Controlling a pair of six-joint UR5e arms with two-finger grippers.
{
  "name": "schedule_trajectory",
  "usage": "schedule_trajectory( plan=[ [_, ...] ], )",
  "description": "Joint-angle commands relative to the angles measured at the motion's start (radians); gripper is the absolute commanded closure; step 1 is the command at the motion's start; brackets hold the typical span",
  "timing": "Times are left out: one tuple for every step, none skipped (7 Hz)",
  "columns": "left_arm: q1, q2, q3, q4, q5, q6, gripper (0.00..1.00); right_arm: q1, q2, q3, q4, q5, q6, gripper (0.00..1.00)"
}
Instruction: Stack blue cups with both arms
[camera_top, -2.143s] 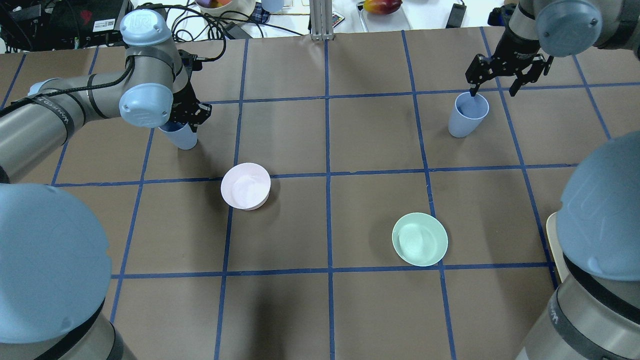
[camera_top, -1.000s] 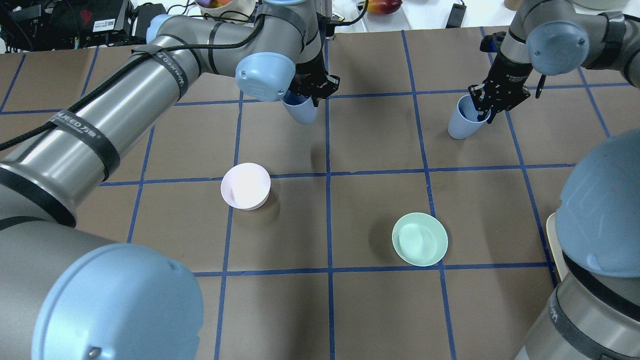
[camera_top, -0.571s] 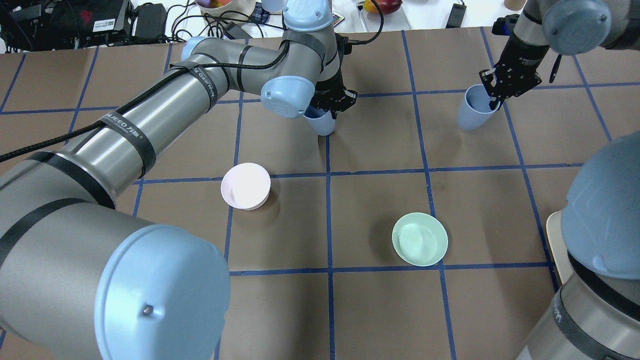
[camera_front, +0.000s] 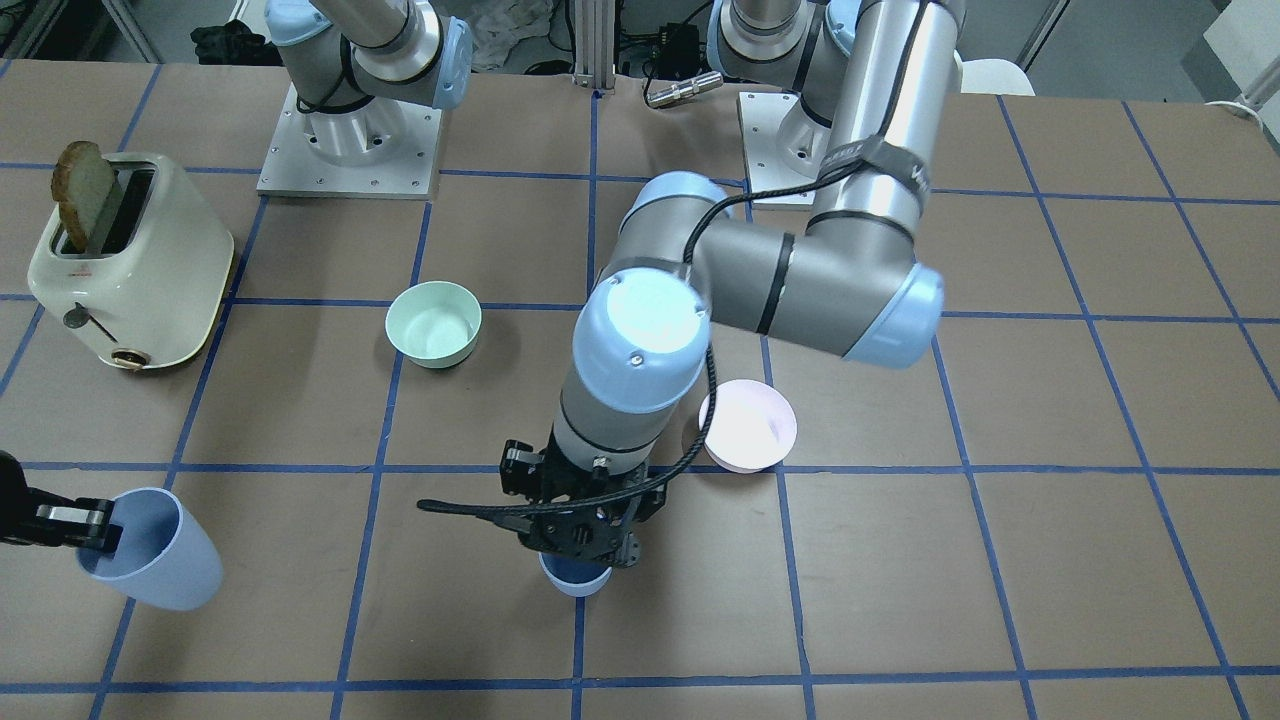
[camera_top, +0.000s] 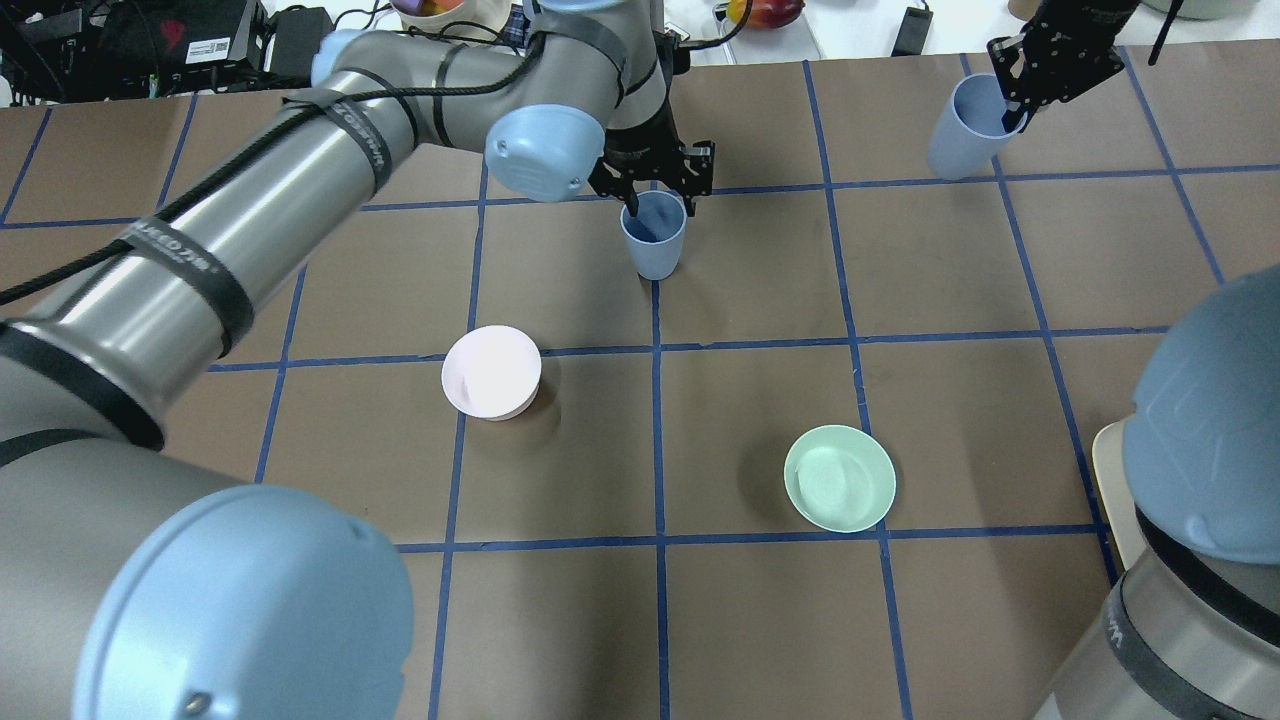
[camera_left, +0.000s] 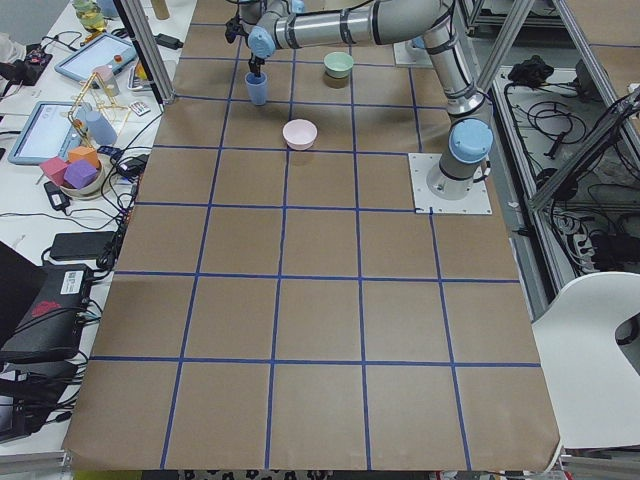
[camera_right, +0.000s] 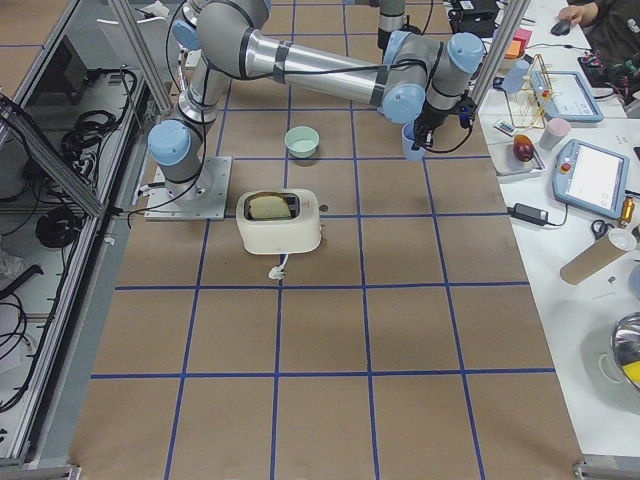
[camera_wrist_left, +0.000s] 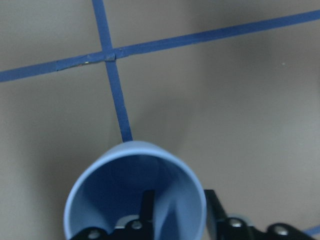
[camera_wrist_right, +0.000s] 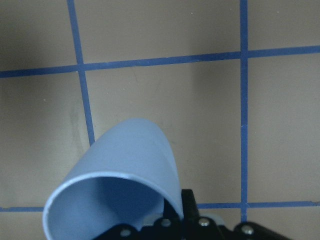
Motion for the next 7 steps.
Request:
schedule_trajectory(
  plan=[
    [0.111, 0.192, 0.038, -0.374, -0.067, 0.066, 0.00, 0.027, -0.011, -0.028, 0.041, 0.025, 0.004, 1.00],
    [0.138, 0.290, 0.030, -0.560, -0.039, 0.104, 0.00, 0.079, -0.015, -0.040, 0.048, 0.030, 0.063, 1.00],
    [0.200, 0.367, 0.006, -0.699, 0.029, 0.156, 0.00, 0.134, -0.016, -0.042, 0.045, 0.069, 0.106, 1.00],
    [0.222, 0.430, -0.064, -0.662, 0.034, 0.158, 0.02, 0.186, -0.017, -0.043, 0.040, 0.070, 0.151, 1.00],
    [0.231, 0.481, -0.158, -0.504, 0.090, 0.152, 0.03, 0.258, -0.013, -0.042, 0.036, 0.070, 0.212, 1.00],
    [0.235, 0.517, -0.233, -0.380, 0.150, 0.149, 0.01, 0.310, -0.011, -0.040, 0.034, 0.095, 0.244, 1.00],
    [0.238, 0.530, -0.248, -0.331, 0.152, 0.149, 0.01, 0.341, -0.011, -0.040, 0.037, 0.105, 0.301, 1.00]
  ],
)
